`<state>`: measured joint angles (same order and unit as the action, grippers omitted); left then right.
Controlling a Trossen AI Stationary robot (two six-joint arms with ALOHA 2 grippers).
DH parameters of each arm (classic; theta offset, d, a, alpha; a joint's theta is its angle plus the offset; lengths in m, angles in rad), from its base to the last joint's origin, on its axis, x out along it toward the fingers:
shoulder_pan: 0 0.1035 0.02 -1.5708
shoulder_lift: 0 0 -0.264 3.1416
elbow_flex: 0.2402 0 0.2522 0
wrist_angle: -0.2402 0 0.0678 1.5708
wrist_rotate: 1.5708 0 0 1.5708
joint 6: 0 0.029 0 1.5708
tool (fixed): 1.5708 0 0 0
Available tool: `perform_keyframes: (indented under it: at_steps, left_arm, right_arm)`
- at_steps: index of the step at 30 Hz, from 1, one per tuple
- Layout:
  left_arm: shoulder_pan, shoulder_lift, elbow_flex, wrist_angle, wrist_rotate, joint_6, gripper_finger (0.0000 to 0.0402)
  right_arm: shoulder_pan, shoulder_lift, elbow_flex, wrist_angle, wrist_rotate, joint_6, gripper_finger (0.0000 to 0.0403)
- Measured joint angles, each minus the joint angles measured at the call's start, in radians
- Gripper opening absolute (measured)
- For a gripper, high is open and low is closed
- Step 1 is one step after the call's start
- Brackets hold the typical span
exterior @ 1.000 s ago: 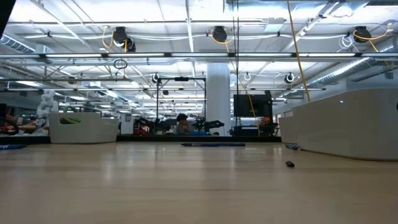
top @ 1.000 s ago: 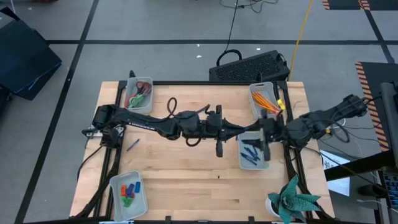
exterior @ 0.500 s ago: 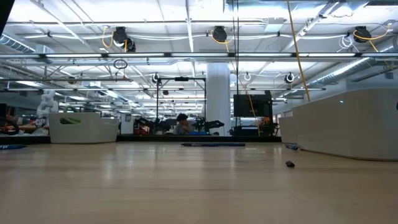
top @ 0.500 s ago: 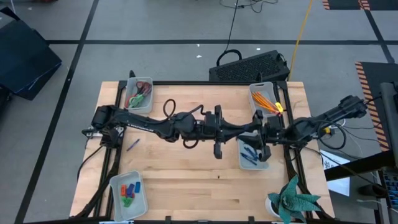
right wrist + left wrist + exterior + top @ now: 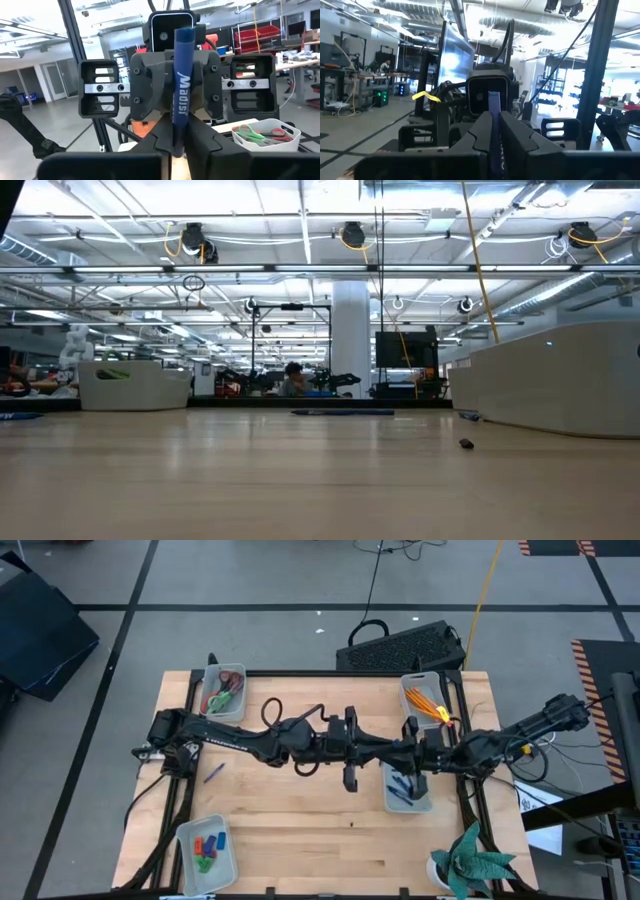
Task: Sort crayons/erasers/pens/pencils in bins
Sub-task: Put the blue crayon into the middle right gray bin
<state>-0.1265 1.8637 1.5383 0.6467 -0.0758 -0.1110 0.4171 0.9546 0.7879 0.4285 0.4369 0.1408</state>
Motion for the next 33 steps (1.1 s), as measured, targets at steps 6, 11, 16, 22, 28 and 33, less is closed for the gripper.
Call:
perform_keyframes:
  at_steps: [6,11,16,22,28,33]
  left_arm:
    - [0.0,0.0,0.0,-0.016,-0.007,-0.023,0.0023]
    - [0.004,-0.03,0.001,-0.121,-0.024,-0.025,0.009]
    - [0.017,-0.148,0.001,-0.478,-0.049,-0.025,0.019]
    - [0.022,-0.297,0.001,-1.007,-0.099,-0.155,0.0249]
    - [0.013,-0.327,0.001,-1.36,-0.215,-0.329,0.0247]
    - [0.008,-0.313,-0.053,-1.407,-0.216,-0.418,0.0229]
  right_arm:
    - [0.0,-0.003,0.0,-0.017,0.002,0.004,0.0019]
    - [0.001,-0.04,0.009,-0.141,0.004,0.086,0.0019]
    - [0.001,-0.068,0.099,-0.499,0.007,0.224,0.0019]
    - [-0.006,-0.021,0.186,-1.128,0.001,0.602,0.0019]
    - [-0.003,0.098,0.054,-1.271,-0.2,0.958,0.0024]
    - [-0.012,0.25,0.005,-1.242,-0.271,1.047,0.0025]
